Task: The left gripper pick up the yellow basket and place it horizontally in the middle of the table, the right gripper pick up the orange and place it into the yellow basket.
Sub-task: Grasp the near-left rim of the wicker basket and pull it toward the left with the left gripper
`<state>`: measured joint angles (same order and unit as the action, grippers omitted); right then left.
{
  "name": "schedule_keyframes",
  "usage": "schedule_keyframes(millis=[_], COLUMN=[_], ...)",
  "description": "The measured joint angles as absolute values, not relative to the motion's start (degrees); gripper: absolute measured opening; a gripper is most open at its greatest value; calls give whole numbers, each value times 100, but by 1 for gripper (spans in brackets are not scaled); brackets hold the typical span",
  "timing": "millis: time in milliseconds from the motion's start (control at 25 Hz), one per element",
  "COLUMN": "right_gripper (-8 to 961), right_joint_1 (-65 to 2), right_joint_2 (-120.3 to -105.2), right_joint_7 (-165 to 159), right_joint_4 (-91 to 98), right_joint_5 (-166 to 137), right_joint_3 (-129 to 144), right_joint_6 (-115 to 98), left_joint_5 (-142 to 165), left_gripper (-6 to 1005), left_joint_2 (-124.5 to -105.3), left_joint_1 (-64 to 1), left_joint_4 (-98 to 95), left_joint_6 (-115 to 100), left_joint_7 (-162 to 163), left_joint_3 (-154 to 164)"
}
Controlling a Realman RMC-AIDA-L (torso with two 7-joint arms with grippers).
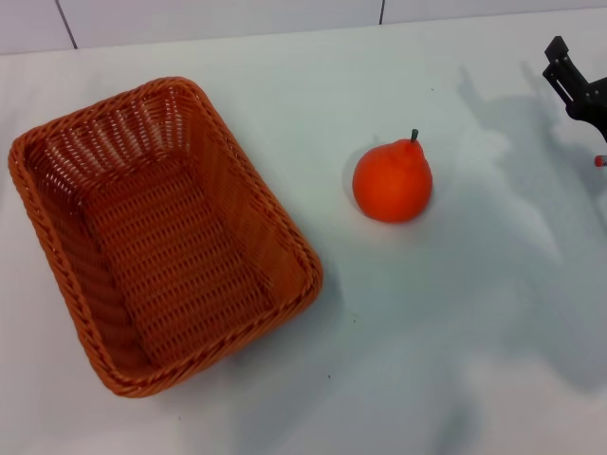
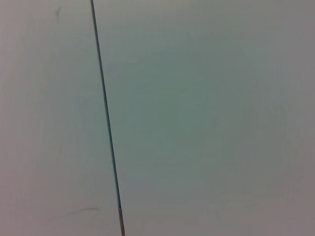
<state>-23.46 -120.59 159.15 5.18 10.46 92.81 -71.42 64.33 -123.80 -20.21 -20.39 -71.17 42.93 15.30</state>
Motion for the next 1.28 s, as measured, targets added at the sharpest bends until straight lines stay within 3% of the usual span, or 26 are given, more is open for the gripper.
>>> schedule_keyframes(millis=[840, 960, 1240, 1280], right_gripper=[931, 931, 931, 931], right_joint_1=[-2338, -2337, -2338, -2338], right_joint_2=[-12067, -12067, -12067, -12067], right_joint_7=[15903, 15900, 15899, 15899], right_joint_4=[515, 518, 521, 521], right_joint_5=[1045, 1046, 1041, 1040], right_joint_3=[9365, 9369, 9428, 9429], right_joint_6=[-7155, -7155, -7154, -7154], left_joint_5=[6505, 6795, 9142, 9142], left_gripper=[737, 737, 736, 736], left_joint_2=[-12355, -12225, -11558, -11558], left_joint_1=[-1994, -1928, -2445, -2445], left_joint_4=[-2352, -3137, -4558, -4558], left_joint_6=[-7257, -7225, -7597, -7597], left_joint_7=[5202, 6677, 9900, 9900], left_joint_3=[1852, 2694, 3753, 3753])
